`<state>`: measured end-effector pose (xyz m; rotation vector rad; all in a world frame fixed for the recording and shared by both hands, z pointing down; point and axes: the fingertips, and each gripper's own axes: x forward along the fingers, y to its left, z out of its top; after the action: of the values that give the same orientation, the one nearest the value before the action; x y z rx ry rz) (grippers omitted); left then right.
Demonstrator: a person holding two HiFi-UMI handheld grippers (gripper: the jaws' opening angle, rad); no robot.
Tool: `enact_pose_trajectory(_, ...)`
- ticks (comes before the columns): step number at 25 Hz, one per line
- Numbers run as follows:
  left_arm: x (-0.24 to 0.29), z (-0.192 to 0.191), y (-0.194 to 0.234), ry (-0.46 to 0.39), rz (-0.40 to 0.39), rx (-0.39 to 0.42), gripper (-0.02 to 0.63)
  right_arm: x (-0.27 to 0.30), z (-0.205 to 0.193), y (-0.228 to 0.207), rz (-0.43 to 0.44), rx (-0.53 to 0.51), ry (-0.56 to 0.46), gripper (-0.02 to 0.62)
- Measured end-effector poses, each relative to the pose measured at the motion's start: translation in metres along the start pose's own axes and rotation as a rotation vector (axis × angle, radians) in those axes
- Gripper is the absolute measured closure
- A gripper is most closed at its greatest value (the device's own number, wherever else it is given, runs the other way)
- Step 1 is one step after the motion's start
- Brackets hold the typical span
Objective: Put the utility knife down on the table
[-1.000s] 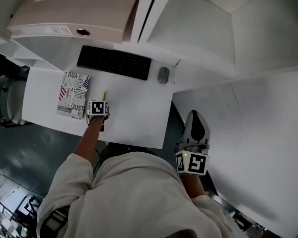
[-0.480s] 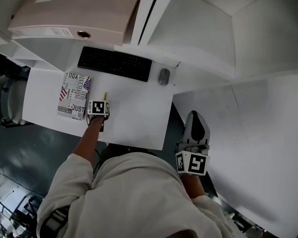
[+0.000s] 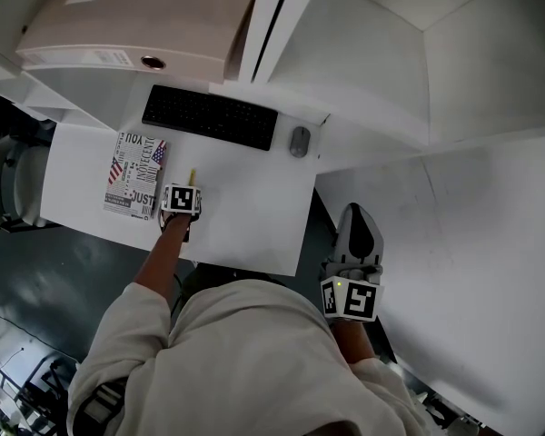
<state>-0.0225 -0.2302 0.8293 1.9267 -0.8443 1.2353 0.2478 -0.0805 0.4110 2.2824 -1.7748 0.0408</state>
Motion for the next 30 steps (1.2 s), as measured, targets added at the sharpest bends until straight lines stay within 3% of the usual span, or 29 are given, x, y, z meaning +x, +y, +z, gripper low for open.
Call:
enact_pose_trajectory(6,-0.014,0.011,0.000,-0.051,0.031,0.046,0.479,0.002,0.001,0.003,0.020,0.003,-0.006,0.592)
enact_pose_trajectory(12,-0.048,0.036,-0.001,-0.180,0.068,0.105,0.479,0.007,0.006,0.012,0.062,0.011,-0.033,0.592)
enact_pose_trajectory(19,-0.111,0.066,-0.005,-0.368,0.083,0.095,0.482,0.014,0.015,0.031,0.131,0.022,-0.067,0.592)
enact_pose_trajectory(30,-0.204,0.084,-0.011,-0.582,0.123,0.062,0.499,0.015,0.032,0.056,0.219,0.037,-0.124,0.592)
